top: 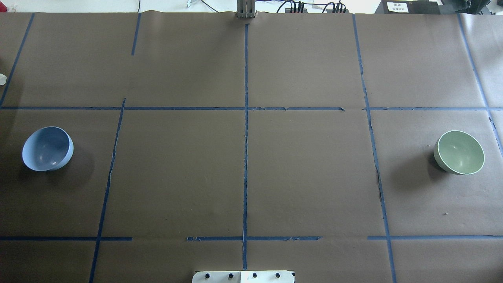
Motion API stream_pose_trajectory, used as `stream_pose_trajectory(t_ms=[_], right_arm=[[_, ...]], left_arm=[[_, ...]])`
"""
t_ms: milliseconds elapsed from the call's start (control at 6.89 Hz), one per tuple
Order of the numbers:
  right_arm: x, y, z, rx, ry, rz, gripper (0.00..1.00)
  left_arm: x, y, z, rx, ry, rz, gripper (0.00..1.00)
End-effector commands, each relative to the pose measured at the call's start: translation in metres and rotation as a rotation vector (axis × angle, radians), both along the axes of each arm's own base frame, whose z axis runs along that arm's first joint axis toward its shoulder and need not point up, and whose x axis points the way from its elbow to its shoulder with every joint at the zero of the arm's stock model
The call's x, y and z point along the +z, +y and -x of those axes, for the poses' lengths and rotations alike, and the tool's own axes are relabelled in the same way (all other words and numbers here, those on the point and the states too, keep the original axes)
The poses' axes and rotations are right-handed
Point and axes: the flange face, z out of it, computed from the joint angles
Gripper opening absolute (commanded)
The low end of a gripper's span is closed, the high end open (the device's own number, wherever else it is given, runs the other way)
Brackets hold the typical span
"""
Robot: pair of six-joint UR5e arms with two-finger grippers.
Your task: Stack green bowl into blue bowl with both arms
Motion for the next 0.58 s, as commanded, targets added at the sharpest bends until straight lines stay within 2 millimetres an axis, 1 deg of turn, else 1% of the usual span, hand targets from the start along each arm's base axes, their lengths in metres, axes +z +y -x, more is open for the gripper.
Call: stream_pose_trajectory(t_ms=[0,145,290,435], right_arm=[[-0.003,-0.002,0.0,0.001,0.001,-0.005,1.0],[-0.005,-0.002,0.0,0.001,0.001,-0.01,1.0],[-0.007,-0.003,0.0,0.001,0.001,-0.015,1.0],[-0.012,-0.002,0.0,0.0,0.0,-0.025,1.0]], left_arm=[[-0.004,-0.004,-0.029,0.058,0.006,-0.009,1.0],[-0.013,-0.008,-0.048,0.033,0.02,0.018,1.0],[-0.027,-0.01,-0.084,-0.018,0.086,0.034,1.0],[-0.031,0.0,-0.125,-0.07,0.121,0.046,1.0]])
